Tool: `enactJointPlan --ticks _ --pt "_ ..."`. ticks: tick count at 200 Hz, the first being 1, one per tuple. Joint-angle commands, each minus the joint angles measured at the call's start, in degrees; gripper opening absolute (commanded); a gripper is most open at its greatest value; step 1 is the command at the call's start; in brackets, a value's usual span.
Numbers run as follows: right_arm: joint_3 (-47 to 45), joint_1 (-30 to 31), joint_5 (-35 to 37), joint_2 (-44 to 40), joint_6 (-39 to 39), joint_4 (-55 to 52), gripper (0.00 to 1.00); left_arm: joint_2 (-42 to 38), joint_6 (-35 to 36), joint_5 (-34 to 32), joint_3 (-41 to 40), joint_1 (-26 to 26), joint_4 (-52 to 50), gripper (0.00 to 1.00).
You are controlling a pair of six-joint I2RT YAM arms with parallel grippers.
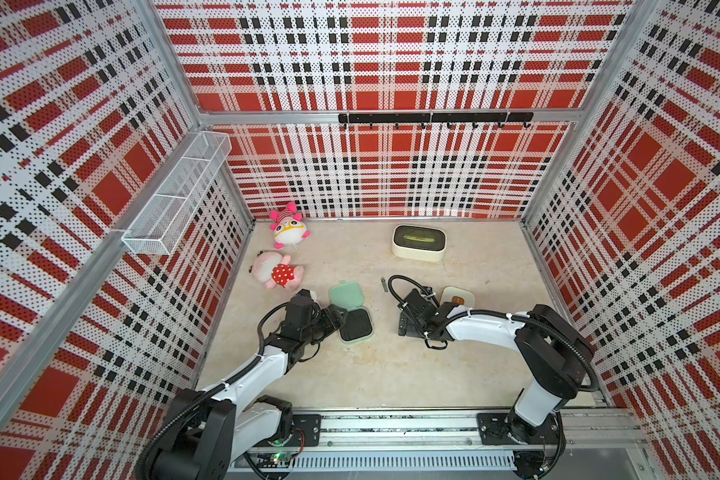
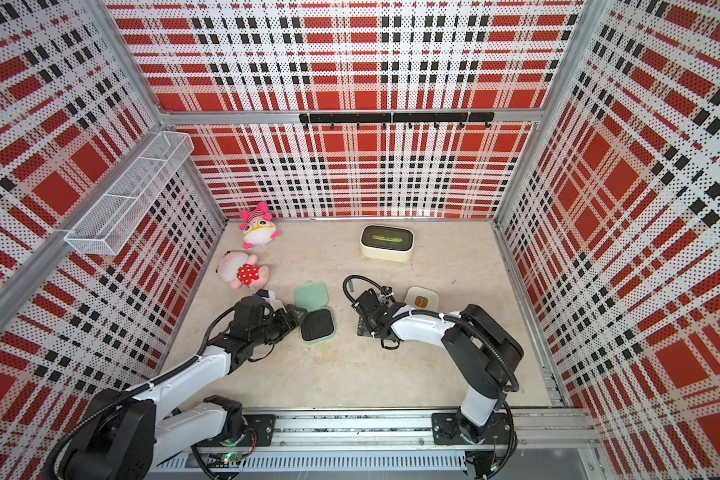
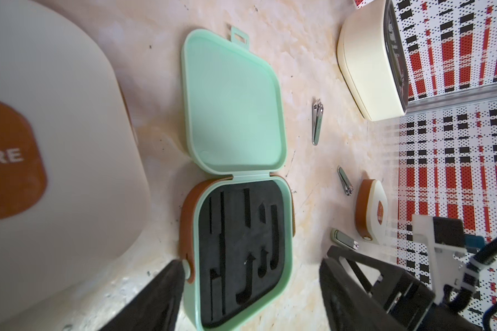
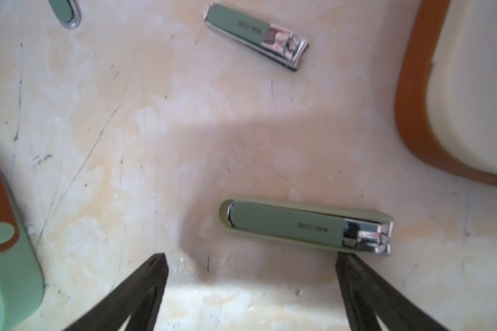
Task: Organize nail clipper sets
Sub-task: Adjust the nail clipper at the center of the board, then move the nail clipper to the center of the board.
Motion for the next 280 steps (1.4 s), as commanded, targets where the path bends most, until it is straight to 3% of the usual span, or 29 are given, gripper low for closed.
enactJointPlan --ticks 1,68,115,187,227,280 --pt "3.3 -1.4 2.6 2.9 -2.0 -3.5 0.96 -0.7 -0.1 0.9 -1.1 0.7 2.5 0.78" --pt "14.0 -2.8 7.0 11.2 -5.8 -9.1 0.87 -0.1 0.6 0.6 -1.3 0.7 3.0 0.78" --pt "17.2 -2.8 6.0 14.5 -6.9 -9.4 0.61 1.4 1.9 1.2 0.9 0.2 2.2 0.79" --pt "10.3 -2.7 3.3 9.3 -7.1 -5.3 0.28 6.6 -0.2 -2.8 6.4 -10.1 3.3 0.79" --pt "5.2 -2.7 1.2 5.6 -8.4 -2.9 0.20 12.2 -2.3 -3.2 8.4 -14.5 6.9 0.78" --pt "-1.0 -0.8 -1.0 0.6 -11.7 -0.9 0.19 15.5 -4.9 -4.2 9.2 -18.3 8.9 0.78"
